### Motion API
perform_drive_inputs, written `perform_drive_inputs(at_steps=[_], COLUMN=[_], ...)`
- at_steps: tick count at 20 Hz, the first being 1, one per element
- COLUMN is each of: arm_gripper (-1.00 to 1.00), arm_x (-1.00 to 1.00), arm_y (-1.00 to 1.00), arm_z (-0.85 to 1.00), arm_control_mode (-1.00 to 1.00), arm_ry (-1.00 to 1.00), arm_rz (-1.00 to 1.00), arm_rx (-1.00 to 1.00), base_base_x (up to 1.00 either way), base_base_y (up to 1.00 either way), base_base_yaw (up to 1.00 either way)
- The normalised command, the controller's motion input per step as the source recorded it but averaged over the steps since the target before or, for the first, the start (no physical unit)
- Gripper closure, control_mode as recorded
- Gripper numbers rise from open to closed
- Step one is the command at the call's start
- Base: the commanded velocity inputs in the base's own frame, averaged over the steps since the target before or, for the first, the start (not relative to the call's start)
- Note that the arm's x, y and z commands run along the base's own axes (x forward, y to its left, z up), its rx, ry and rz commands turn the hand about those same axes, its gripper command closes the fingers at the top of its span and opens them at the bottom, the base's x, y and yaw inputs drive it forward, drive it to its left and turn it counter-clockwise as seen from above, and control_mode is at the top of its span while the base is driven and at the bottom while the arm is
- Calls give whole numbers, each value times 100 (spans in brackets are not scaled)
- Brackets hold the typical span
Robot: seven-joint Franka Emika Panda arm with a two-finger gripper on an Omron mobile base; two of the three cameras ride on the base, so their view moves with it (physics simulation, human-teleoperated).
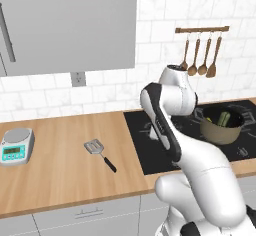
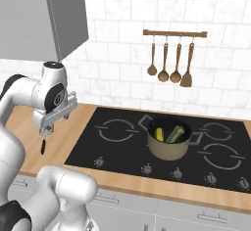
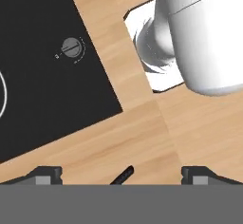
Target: Put the cucumber and cucumber in the pot. Retrieve the spatula and lightly stir the vegetables in the pot.
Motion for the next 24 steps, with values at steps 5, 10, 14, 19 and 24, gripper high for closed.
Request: perform_drive_inputs(at_steps=[5, 10, 14, 19, 24], arm_gripper=[-100, -100, -100, -100, -100], arm_x=[0, 0, 0, 0, -17], arm_y=[66, 82, 98, 98, 88], arm_z=[-35, -31, -24, -27, -19], arm_control_mode=[-100, -100, -100, -100, -100], arm_ry=[0, 0, 1, 9, 9], arm_rz=[-67, -57, -50, -53, -54], arm_rx=[9, 7, 5, 4, 8], base_base_x=[0, 0, 0, 0, 0], base_base_y=[0, 0, 0, 0, 0], base_base_yaw=[0, 0, 0, 0, 0])
